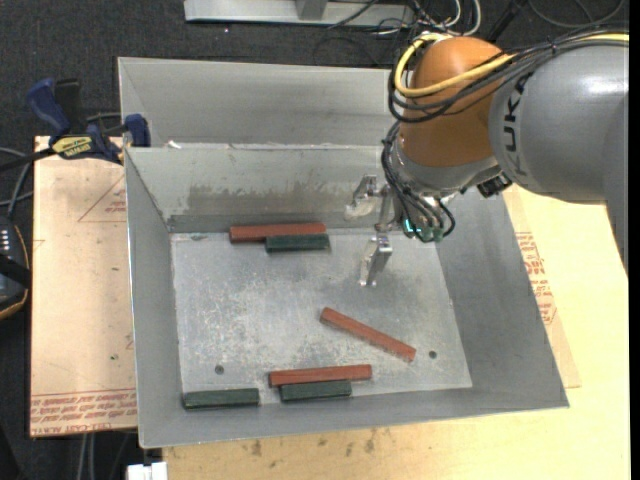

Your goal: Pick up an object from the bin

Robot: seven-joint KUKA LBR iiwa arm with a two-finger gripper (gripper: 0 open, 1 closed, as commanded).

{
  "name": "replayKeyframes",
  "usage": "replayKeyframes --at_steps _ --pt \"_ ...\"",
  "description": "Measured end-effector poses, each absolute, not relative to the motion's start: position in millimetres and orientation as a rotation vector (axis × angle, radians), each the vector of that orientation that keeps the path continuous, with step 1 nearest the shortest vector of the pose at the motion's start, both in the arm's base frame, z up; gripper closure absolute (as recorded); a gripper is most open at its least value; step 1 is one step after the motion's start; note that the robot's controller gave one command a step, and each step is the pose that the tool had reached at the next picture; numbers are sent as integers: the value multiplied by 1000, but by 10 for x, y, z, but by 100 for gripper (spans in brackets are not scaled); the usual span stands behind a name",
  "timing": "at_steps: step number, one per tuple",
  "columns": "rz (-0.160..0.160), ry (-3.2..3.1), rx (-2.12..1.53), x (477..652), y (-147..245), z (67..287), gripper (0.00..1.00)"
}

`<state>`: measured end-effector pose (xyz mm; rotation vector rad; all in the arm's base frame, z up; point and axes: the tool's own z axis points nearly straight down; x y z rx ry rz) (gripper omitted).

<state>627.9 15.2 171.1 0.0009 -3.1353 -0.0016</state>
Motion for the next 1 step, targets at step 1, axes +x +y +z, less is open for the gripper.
replayKeyframes --at_steps 1 --pt "-2 -3143 1 6296 152 1761 0"
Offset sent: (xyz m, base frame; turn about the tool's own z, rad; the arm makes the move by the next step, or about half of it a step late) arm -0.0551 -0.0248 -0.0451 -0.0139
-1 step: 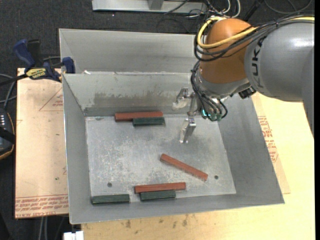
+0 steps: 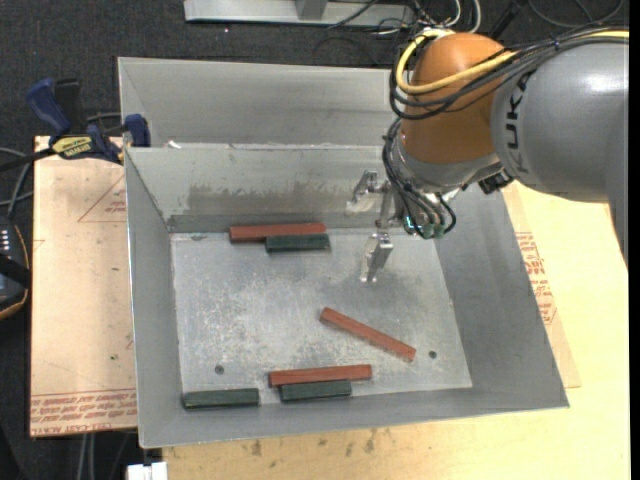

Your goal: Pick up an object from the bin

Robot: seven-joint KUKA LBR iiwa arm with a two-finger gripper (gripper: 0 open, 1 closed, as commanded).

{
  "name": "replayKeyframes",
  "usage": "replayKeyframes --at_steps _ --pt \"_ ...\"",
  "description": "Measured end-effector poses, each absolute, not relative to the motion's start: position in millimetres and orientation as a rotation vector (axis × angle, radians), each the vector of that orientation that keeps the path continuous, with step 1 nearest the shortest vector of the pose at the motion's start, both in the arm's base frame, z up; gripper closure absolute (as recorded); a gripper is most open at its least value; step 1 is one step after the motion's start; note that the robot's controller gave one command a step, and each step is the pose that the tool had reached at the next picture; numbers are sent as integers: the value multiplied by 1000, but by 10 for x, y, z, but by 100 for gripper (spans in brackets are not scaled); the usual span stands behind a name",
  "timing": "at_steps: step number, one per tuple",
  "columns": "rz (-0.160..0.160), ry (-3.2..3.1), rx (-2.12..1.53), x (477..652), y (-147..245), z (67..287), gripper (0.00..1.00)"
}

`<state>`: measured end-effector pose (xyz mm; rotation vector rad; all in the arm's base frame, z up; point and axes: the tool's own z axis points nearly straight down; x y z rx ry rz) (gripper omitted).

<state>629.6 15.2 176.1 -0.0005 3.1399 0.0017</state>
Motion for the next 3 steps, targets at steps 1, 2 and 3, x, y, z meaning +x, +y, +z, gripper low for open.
replayKeyframes --at_steps 1,2,3 --pt "2 3137 -16 5907 -9 1418 0" --pt "1 3142 -28 5818 -26 1112 0" --pt "8 3125 -168 5609 -130 854 0"
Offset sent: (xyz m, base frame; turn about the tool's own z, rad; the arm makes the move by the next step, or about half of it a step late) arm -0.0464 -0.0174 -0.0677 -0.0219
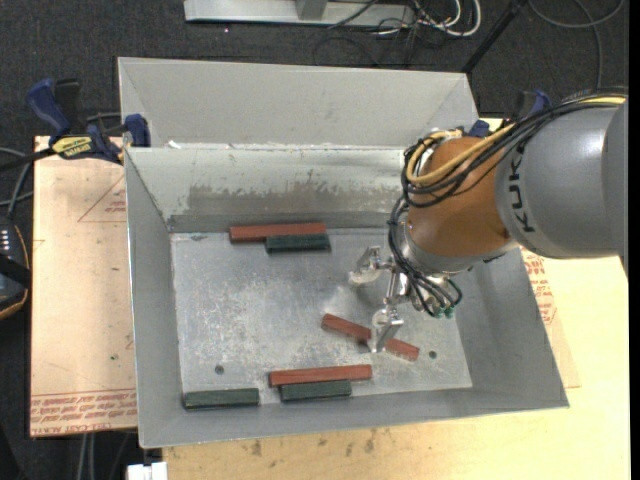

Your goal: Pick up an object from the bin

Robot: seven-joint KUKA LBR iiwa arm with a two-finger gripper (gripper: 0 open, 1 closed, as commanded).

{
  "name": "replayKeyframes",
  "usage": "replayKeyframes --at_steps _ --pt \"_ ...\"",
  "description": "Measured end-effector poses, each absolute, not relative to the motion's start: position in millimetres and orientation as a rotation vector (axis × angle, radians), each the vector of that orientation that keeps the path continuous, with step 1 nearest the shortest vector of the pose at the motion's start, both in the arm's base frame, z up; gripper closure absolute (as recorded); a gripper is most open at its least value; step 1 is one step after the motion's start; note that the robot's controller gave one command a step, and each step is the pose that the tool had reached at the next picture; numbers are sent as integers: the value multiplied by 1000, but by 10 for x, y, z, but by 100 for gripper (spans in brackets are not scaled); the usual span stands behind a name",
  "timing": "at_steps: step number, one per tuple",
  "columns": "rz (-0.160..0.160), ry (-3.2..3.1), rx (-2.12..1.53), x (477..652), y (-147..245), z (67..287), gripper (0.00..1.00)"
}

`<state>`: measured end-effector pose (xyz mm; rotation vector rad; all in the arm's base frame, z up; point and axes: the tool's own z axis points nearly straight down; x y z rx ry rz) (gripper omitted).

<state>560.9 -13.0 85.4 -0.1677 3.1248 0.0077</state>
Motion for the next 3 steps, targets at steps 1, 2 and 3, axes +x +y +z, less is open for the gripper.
replayKeyframes --at_steps 1,2,3 --pt "2 3124 -198 5580 -145 819 100" --pt "2 3124 -198 5580 -145 819 100" --pt "0 3103 -457 5359 44 2373 100"
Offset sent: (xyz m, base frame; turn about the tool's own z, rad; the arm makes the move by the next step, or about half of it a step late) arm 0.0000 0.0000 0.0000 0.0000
